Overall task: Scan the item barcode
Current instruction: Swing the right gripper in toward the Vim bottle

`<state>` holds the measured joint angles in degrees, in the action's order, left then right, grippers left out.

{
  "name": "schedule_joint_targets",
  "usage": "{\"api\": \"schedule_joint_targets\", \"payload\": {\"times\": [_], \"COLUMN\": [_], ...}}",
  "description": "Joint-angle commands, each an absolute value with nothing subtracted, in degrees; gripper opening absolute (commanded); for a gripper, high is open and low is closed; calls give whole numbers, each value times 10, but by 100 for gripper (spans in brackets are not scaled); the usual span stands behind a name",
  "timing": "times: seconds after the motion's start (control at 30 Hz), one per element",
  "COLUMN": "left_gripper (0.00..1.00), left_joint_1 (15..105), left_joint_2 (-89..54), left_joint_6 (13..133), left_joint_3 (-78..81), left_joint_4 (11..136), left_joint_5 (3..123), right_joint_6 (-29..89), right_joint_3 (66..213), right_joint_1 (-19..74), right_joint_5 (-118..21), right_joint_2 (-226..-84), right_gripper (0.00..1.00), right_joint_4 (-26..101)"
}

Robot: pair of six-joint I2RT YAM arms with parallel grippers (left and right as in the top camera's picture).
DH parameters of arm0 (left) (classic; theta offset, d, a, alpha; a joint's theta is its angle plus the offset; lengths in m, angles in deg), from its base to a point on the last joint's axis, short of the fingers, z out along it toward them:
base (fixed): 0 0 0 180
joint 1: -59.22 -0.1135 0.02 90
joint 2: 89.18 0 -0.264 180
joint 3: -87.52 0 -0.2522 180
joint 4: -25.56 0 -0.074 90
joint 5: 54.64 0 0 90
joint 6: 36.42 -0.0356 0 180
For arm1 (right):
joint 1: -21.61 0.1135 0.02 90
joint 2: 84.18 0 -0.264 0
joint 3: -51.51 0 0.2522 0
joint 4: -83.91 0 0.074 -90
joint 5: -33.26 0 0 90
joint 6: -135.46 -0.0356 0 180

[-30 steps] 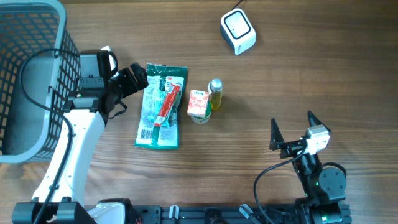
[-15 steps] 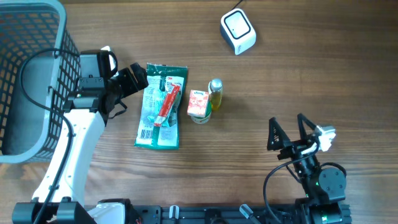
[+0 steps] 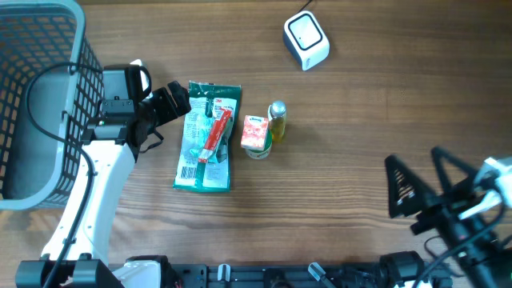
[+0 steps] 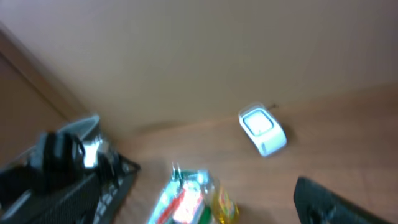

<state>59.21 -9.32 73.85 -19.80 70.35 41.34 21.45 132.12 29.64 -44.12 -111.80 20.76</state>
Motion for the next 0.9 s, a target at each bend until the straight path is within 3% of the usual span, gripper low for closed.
{"api": "schedule_joint_targets", "payload": {"times": [0.0, 0.17, 0.2, 0.27, 0.3, 0.33, 0.4, 0.43, 0.47, 0.5, 0.73, 0.87], "left_gripper": [100, 100, 100, 100, 100, 100, 100, 100, 100, 100, 100, 100], "left_joint_1": [589, 589, 589, 589, 589, 589, 589, 589, 589, 589, 589, 589], "left_joint_2": [-101, -101, -101, -101, -101, -101, -101, -101, -101, -101, -101, -101], "left_joint_6": [735, 735, 735, 735, 735, 735, 735, 735, 735, 735, 735, 735], "left_joint_3": [-188, -188, -188, -188, -188, -188, -188, -188, -188, -188, -188, -188], "left_joint_4": [702, 702, 702, 702, 702, 702, 702, 702, 702, 702, 702, 702], "left_joint_5": [420, 420, 420, 420, 420, 420, 420, 420, 420, 420, 420, 420], "right_joint_6": [229, 227, 227, 228, 229, 230, 232, 232, 232, 231, 228, 230], "right_joint_3": [1472, 1519, 1519, 1519, 1519, 1519, 1519, 1519, 1519, 1519, 1519, 1518], "right_joint_1": [294, 294, 294, 294, 294, 294, 294, 294, 294, 294, 295, 295], "right_joint_5": [-442, -431, -430, -426, -427, -427, -427, -427, -427, -427, -422, -418], "right_joint_2": [-1261, -1363, -1371, -1391, -1399, -1406, -1418, -1423, -1433, -1440, -1528, -1568], "right_gripper": [100, 100, 94, 72, 56, 48, 43, 45, 64, 100, 99, 85], "right_joint_4": [102, 69, 62, 40, 30, 24, 15, 12, 7, 7, -30, -45]}}
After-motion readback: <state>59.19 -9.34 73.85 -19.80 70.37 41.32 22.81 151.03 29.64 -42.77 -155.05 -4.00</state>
